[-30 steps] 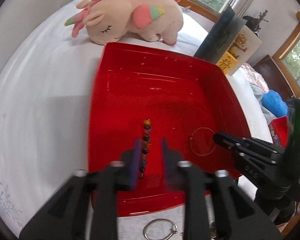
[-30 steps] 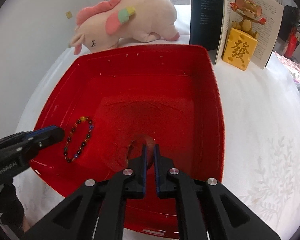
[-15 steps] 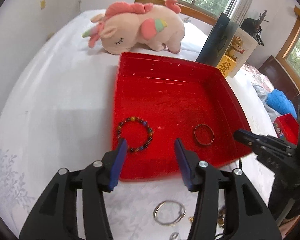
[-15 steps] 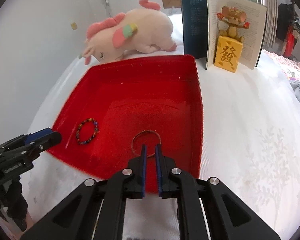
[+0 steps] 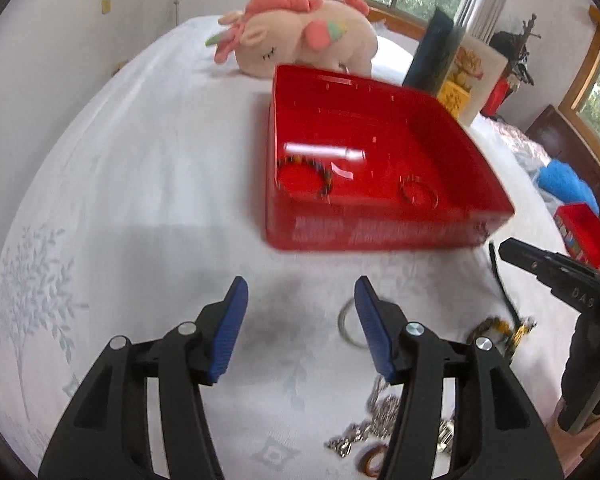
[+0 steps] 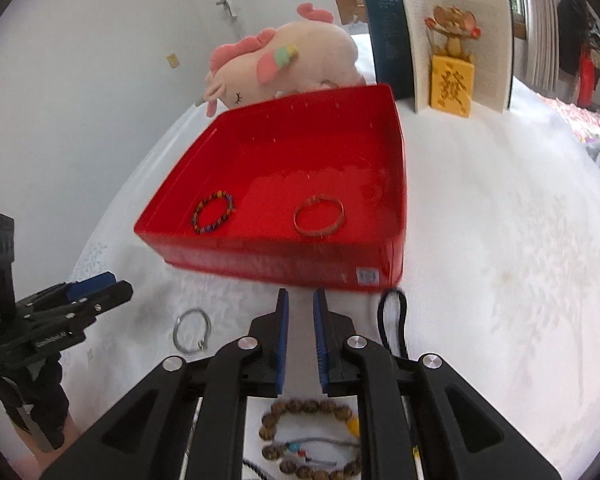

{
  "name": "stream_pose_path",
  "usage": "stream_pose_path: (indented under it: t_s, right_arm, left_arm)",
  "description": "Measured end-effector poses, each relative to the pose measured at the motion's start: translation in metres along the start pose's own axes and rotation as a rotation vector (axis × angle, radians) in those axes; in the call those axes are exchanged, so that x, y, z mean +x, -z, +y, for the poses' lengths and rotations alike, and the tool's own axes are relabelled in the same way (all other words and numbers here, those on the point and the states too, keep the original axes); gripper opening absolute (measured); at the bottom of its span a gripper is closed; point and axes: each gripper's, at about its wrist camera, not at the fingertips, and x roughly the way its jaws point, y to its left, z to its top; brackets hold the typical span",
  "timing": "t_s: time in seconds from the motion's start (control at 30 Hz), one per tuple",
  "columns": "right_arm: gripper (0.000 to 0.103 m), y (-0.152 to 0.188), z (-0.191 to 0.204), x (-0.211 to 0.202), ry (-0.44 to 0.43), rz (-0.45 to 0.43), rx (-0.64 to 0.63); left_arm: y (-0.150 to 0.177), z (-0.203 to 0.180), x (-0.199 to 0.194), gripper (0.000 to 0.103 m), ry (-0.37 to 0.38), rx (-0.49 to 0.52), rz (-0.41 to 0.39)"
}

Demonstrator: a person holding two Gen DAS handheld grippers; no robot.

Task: Organize jewelry
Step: 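Carry both items into the red tin and open both tools to release them, then grasp the silver open-ended bangle with the left tool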

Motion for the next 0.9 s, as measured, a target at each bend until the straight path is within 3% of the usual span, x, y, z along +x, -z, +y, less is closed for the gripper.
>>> stream_pose_path:
  t_s: [0.23,0.63,0.9]
  right_arm:
    - [0.017,0.030,-0.001,0.010,-0.004,0.020,0.003]
    - [0.020,0.039,0.007,0.020,-0.032,0.027,-0.049]
    - [0.021,0.039,0.010,0.023,-0.038,0.035,-0.060]
  left_arm:
    - [0.022,-0.008,0.028,0.055,0.005,0.000,0.057]
    - [0.024,-0.013,0.044,0.053,0.014,0.020,0.076]
    - [0.022,-0.023,0.047,0.042,0.016,0.048,0.090]
